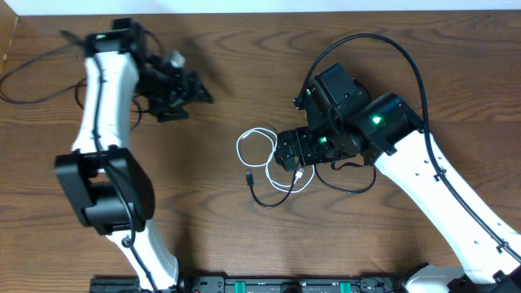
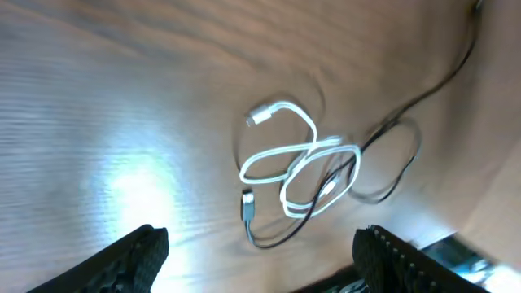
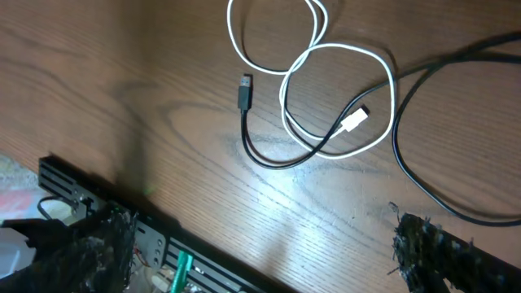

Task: Untangle cables

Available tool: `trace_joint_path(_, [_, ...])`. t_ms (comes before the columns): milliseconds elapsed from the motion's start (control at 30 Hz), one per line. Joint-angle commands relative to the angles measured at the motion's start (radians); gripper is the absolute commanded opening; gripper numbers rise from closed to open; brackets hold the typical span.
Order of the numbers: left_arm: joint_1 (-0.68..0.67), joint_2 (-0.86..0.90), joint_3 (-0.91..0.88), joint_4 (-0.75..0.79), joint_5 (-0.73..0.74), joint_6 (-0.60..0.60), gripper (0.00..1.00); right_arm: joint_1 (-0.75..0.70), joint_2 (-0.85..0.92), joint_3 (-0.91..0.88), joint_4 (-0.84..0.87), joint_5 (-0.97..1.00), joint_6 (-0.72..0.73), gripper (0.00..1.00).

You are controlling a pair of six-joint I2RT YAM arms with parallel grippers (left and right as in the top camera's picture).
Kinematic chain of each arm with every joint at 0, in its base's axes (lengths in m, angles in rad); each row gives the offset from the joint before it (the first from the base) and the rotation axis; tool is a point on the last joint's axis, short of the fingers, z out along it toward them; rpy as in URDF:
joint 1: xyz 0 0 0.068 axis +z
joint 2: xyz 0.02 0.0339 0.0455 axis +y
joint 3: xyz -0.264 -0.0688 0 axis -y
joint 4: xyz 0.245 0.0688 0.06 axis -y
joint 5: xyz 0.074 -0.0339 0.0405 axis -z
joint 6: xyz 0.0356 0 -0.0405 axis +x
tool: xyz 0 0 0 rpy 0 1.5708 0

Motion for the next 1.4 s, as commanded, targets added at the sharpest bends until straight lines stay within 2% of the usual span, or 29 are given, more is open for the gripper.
trace_joint_path(0, [-0.118,0.001,-0.028,-0.011,-0.135,0.056,0.78,0.010,0.005,-0.002,-0.009,-0.003,0.031,0.99])
trace_joint_path(133, [-0.224,0.001,-0.084,0.032,-0.260,0.051,0.78,0.009,0.004,-0.002,-0.055,-0.014,0.030,0.99])
trace_joint_path(267, [-0.287,0.001,-0.142,0.109,-0.265,0.008,0.78,0.008,-0.016,-0.002,-0.086,-0.022,0.029,0.99])
trace_joint_path(433, [-0.310,0.001,-0.188,0.180,-0.266,-0.062,0.78,0.006,-0.129,-0.001,-0.090,-0.019,-0.034,0.99])
trace_joint_path(667, [-0.309,0.005,-0.203,0.198,-0.278,-0.066,0.78,0.006,-0.250,-0.001,-0.089,0.092,-0.040,0.99])
trace_joint_path(800, [-0.311,0.006,-0.203,0.167,-0.203,-0.065,0.78,0.006,-0.267,-0.001,-0.095,0.092,-0.038,0.99])
trace_joint_path(933, [-0.324,0.006,-0.203,0.157,-0.089,0.008,0.78,0.006,-0.262,-0.002,-0.097,0.091,-0.035,0.99])
trace_joint_path(1133, [-0.383,0.005,-0.203,0.145,-0.087,0.015,0.78,0.006,-0.229,-0.002,-0.095,0.110,-0.029,0.99])
trace_joint_path(1167, [-0.397,0.005,-0.203,0.145,-0.092,0.014,0.79,0.002,-0.217,-0.002,-0.100,0.111,-0.014,0.99])
trace_joint_path(1200, [-0.406,0.005,-0.203,0.146,-0.103,0.006,0.94,-0.006,-0.209,-0.002,-0.105,0.119,0.016,0.99])
trace_joint_path(1367, [-0.420,0.005,-0.203,0.136,-0.227,-0.050,0.96,-0.126,-0.202,-0.002,-0.144,0.314,0.129,0.99])
